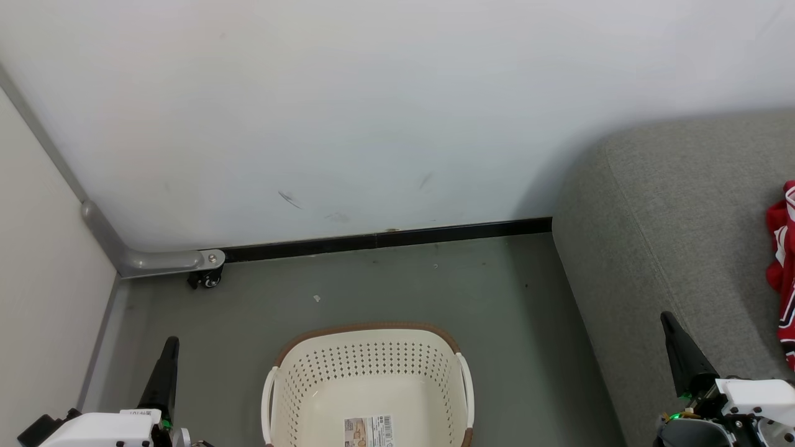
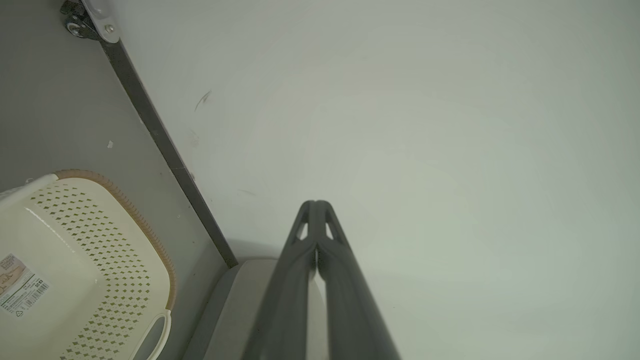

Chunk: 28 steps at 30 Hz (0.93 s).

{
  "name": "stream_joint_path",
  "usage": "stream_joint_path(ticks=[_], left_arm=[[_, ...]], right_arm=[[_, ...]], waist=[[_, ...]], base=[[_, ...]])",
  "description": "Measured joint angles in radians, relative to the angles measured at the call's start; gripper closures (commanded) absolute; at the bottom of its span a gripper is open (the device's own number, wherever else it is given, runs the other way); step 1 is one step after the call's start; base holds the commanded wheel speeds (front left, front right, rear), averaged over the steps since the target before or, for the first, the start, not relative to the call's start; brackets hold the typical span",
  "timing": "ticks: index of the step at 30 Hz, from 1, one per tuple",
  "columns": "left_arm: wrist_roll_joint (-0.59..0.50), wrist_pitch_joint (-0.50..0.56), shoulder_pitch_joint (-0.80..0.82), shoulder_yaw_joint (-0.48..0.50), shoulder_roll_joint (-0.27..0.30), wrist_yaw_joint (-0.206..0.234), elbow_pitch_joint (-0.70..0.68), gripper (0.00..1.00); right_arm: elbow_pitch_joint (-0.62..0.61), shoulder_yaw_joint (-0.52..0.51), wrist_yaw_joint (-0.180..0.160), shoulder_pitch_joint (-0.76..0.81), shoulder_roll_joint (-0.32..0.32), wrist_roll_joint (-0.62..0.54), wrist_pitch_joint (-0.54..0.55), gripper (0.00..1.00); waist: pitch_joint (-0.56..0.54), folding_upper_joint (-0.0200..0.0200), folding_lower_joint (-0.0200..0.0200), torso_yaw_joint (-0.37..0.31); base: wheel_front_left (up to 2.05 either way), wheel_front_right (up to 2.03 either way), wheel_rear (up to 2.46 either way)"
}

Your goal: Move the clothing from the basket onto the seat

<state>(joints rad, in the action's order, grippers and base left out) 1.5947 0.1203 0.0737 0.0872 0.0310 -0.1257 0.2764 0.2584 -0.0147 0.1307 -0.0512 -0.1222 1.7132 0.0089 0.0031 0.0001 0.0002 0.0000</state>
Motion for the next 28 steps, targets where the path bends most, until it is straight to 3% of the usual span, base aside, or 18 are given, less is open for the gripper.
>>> stream_joint_path(ticks=[28], left_arm=[[0.0,0.0,0.0,-0.001,0.0,0.0,-0.001,1.0]], right_arm=[[0.001,-0.004,0.0,0.0,0.005,-0.004,0.001,1.0]], waist=[[0.0,0.0,0.0,0.0]], base=[[0.0,0.0,0.0]])
